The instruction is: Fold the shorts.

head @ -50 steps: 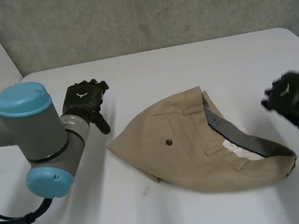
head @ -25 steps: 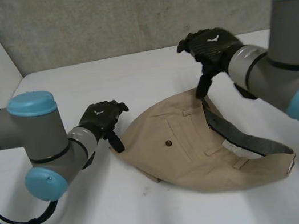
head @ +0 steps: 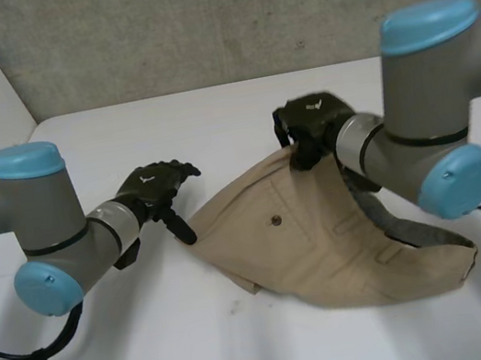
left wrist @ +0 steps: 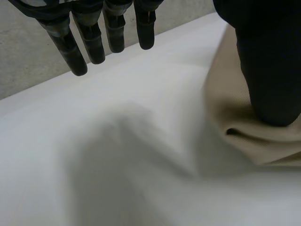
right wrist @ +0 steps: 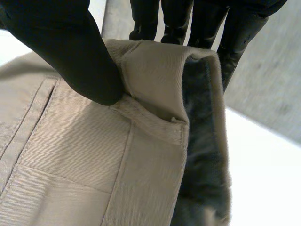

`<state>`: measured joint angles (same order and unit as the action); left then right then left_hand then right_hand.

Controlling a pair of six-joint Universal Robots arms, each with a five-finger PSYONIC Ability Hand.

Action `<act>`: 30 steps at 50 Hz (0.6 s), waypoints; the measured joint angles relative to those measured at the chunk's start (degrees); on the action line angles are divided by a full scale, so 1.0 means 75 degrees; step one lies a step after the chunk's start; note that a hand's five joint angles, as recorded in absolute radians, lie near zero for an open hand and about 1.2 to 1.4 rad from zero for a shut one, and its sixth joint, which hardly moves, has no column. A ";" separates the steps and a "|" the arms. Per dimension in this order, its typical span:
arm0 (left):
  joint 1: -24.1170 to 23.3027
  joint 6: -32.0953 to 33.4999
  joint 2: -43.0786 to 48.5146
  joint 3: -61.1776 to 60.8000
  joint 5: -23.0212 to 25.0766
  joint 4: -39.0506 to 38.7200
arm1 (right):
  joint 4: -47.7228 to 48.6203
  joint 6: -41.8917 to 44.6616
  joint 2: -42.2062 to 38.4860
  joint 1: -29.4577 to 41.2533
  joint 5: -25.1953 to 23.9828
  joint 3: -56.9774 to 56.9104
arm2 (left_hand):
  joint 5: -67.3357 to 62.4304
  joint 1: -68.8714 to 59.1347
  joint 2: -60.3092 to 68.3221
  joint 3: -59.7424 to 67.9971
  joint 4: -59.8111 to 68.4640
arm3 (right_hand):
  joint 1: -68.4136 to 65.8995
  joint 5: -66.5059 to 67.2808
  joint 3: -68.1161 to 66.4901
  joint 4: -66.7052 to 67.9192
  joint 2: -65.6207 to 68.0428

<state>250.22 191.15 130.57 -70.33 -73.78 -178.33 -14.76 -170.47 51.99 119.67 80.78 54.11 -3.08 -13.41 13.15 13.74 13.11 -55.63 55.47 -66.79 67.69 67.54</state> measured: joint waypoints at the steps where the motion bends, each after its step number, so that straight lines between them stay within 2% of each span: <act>1: 0.0033 0.0003 -0.0003 0.0001 0.0007 0.0000 | -0.0004 0.0243 0.0214 0.0000 0.0000 0.0115 | 0.0019 0.0000 -0.0040 0.0000 -0.0016 | 0.0000 0.0000 0.0000 0.0000 0.0000; 8: 0.0300 0.0015 -0.0018 0.0016 0.0404 0.0005 | -0.0066 0.2310 0.1722 0.0004 0.0066 0.0985 | 0.0043 0.0000 -0.0123 -0.0065 -0.0078 | 0.0000 0.0001 -0.0075 0.0054 0.0000; 9: 0.0388 0.0013 -0.0013 0.0021 0.0658 0.0008 | -0.0119 0.2912 0.2125 0.0011 0.0090 0.1235 | 0.0043 0.0000 -0.0124 -0.0076 -0.0078 | 0.0000 0.0002 -0.0114 0.0054 0.0000; 10: 0.0388 0.0013 -0.0013 0.0021 0.0658 0.0008 | -0.0119 0.2912 0.2125 0.0011 0.0090 0.1235 | 0.0043 0.0000 -0.0124 -0.0076 -0.0078 | 0.0000 0.0002 -0.0114 0.0054 0.0000; 11: 0.0490 0.0006 -0.0004 0.0024 0.0964 0.0016 | -0.0182 0.3382 0.2451 0.0014 0.0108 0.1434 | 0.0043 0.0000 -0.0125 -0.0076 -0.0078 | 0.0000 0.0003 -0.0117 0.0054 0.0000; 15: 0.0661 -0.0070 0.0021 0.0030 0.1553 0.0067 | -0.0327 0.4019 0.2961 0.0029 0.0103 0.1744 | 0.0043 0.0000 -0.0125 -0.0076 -0.0078 | 0.0000 0.0002 -0.0117 0.0054 0.0000; 22: 0.0774 -0.0656 0.0040 0.0030 0.2361 0.0177 | -0.0583 0.4545 0.3724 0.0061 -0.0044 0.2236 | 0.0043 0.0000 -0.0125 -0.0076 -0.0078 | 0.0000 0.0003 -0.0117 0.0055 0.0000; 28: 0.0687 -0.1157 0.0038 0.0018 0.2665 0.0200 | -0.0662 0.4657 0.4213 0.0065 -0.0327 0.2538 | 0.0043 0.0000 -0.0124 -0.0076 -0.0078 | 0.0000 0.0002 -0.0117 0.0055 0.0000; 29: 0.0643 -0.1257 0.0036 0.0017 0.2710 0.0200 | -0.0667 0.4661 0.4307 0.0062 -0.0400 0.2588 | -0.0180 -0.0215 0.0122 0.0099 0.0151 | 0.0000 0.0003 -0.0117 0.0055 0.0000; 30: 0.0598 -0.1326 0.0034 0.0017 0.2732 0.0202 | -0.0667 0.4661 0.4362 0.0059 -0.0446 0.2614 | -0.1184 -0.1308 0.1237 0.1058 0.1169 | 0.0000 0.0003 -0.0117 0.0055 0.0000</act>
<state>254.71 181.20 130.83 -70.21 -53.28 -176.81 -19.76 -135.51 84.71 120.11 77.44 73.71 -11.95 -23.22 22.43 21.67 21.88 -55.63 55.50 -67.67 68.10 67.54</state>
